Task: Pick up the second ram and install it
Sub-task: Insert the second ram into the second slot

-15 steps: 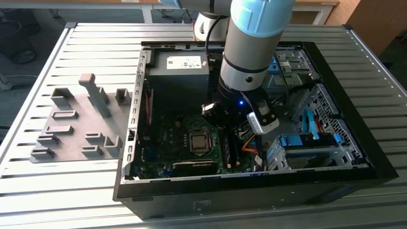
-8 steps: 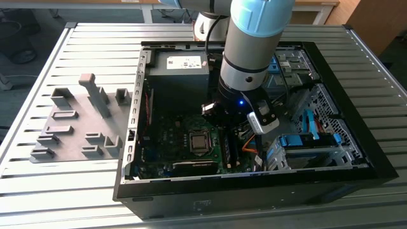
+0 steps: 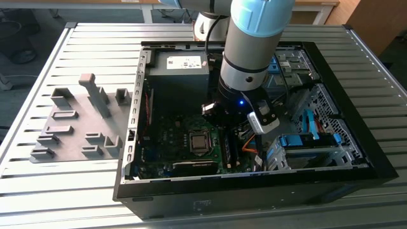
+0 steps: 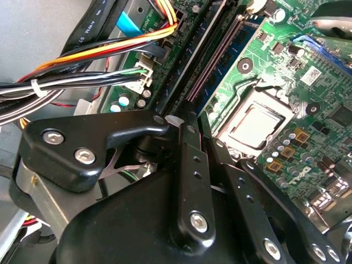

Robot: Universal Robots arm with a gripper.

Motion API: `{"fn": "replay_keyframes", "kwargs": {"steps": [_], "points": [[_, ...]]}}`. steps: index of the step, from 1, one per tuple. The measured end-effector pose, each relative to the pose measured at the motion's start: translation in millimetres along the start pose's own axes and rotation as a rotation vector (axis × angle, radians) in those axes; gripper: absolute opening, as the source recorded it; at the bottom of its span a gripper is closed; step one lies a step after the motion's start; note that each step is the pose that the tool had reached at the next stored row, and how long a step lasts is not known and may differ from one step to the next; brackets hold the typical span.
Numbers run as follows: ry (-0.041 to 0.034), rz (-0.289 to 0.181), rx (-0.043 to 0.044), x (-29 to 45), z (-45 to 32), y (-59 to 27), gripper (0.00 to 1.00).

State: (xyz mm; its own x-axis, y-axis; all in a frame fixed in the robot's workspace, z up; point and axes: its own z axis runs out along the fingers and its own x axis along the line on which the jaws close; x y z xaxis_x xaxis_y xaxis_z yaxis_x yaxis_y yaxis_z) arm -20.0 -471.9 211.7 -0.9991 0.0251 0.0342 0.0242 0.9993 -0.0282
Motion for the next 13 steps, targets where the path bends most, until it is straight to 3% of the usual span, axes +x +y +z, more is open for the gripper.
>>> {"fn": "replay_keyframes", "kwargs": {"steps": [13], "points": [[0.0004, -0.002, -0.0001, -0.1, 4.7, 0.1, 0.14]]}}
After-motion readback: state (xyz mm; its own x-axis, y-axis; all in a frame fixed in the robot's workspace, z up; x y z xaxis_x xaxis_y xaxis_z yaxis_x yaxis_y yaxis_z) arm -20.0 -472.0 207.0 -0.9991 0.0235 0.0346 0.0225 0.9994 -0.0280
